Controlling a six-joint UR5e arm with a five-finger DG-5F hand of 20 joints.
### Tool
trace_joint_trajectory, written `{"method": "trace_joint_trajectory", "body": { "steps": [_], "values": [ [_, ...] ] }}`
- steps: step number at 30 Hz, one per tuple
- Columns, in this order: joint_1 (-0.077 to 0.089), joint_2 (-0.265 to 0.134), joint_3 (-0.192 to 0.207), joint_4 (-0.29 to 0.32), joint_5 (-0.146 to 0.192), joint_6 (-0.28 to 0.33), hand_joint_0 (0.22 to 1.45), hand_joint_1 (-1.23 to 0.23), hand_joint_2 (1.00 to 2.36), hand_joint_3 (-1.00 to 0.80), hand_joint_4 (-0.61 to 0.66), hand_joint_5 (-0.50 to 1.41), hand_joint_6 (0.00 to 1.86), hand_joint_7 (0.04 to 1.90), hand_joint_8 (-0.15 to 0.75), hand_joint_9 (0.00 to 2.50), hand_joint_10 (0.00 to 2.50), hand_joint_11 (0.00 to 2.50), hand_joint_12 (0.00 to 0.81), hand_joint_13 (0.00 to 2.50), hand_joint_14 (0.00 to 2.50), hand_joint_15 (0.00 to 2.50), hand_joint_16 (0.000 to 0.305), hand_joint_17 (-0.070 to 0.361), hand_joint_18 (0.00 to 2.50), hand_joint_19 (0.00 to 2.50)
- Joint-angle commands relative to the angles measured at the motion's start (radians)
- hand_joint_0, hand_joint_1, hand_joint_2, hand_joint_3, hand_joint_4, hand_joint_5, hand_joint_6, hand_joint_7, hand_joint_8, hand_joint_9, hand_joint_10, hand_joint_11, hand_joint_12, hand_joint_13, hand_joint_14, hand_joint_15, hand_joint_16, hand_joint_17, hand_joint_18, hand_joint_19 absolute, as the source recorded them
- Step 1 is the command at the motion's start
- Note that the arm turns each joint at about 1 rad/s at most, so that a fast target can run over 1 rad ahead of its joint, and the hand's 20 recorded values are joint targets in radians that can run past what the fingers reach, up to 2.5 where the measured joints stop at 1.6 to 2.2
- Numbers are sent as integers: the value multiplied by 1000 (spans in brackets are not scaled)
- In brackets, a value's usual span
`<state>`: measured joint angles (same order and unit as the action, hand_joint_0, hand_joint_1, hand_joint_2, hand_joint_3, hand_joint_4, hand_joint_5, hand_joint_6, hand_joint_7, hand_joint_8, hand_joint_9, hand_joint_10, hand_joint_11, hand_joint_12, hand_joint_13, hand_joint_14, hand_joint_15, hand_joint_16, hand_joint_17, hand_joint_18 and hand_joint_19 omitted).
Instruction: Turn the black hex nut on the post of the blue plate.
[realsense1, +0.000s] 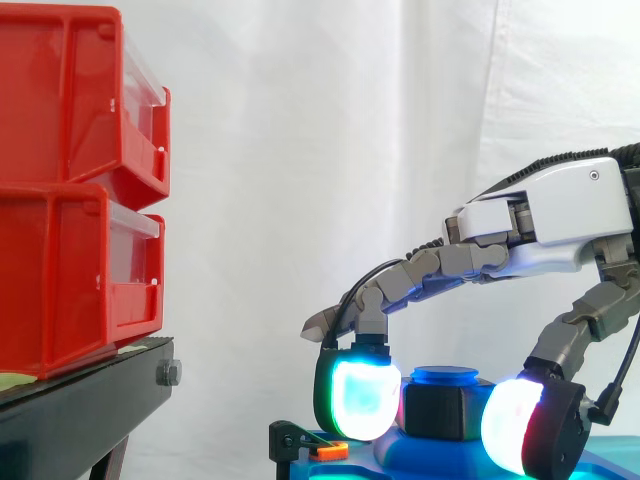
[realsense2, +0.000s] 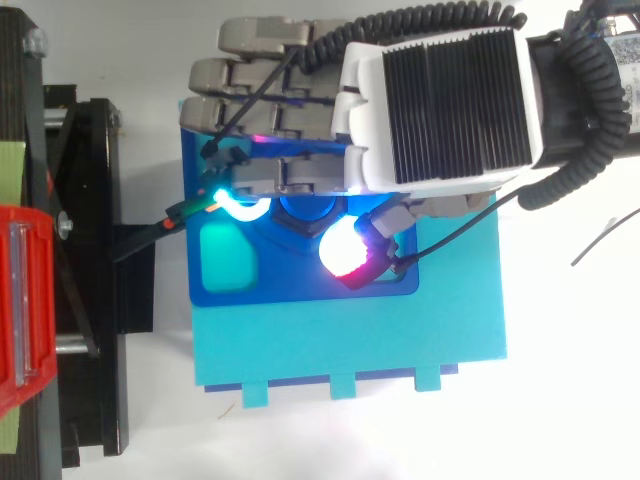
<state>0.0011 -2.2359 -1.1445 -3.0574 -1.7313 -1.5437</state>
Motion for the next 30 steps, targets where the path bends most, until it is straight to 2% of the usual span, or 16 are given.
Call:
{"method": "trace_joint_trajectory", "body": {
  "steps": [1,6,10,13,15,16,18,19,20,22,26,30],
  "values": [
    [-1,-1,0,0,-1,0,513,-711,1000,-500,161,-200,502,1080,215,212,0,0,355,218,2,9,55,124,108,51],
    [-1,1,0,2,-1,0,475,-650,1000,-500,191,-211,502,1058,227,202,0,0,370,210,0,11,58,131,100,53],
    [-1,2,6,-3,-13,0,464,-630,1000,-500,202,-212,502,1057,232,199,0,0,374,211,0,7,60,134,101,52],
    [0,2,43,-18,-34,0,458,-613,1000,-500,206,-215,502,1046,236,197,0,0,380,211,0,9,60,136,100,51],
    [2,2,72,-54,-45,0,454,-603,1000,-500,209,-216,502,1041,238,197,0,0,382,211,0,10,61,137,100,54],
    [2,2,140,-153,-53,-1,452,-576,1000,-500,202,-220,502,1049,232,169,0,0,380,184,0,33,61,136,60,83],
    [4,2,160,-192,-53,-3,449,-565,1000,-500,206,-220,502,1053,233,168,0,0,381,182,0,32,61,137,58,83],
    [4,2,173,-230,-53,-4,448,-558,1000,-500,208,-219,502,1050,234,166,0,0,382,182,0,35,61,138,57,89],
    [5,13,178,-276,-50,-4,448,-552,1000,-500,210,-218,502,1049,234,166,0,0,383,182,0,35,61,138,56,89],
    [4,22,177,-308,-45,-4,446,-541,1000,-500,216,-215,502,1048,237,166,0,0,385,178,0,34,62,139,55,89],
    [-1,35,177,-337,-40,-3,442,-526,1000,-500,212,-208,502,1026,241,171,0,0,387,175,0,37,62,140,47,91],
    [-7,78,169,-383,-37,8,439,-517,1000,-500,206,-196,502,998,246,214,0,0,388,174,0,37,62,140,37,92]
  ]
}}
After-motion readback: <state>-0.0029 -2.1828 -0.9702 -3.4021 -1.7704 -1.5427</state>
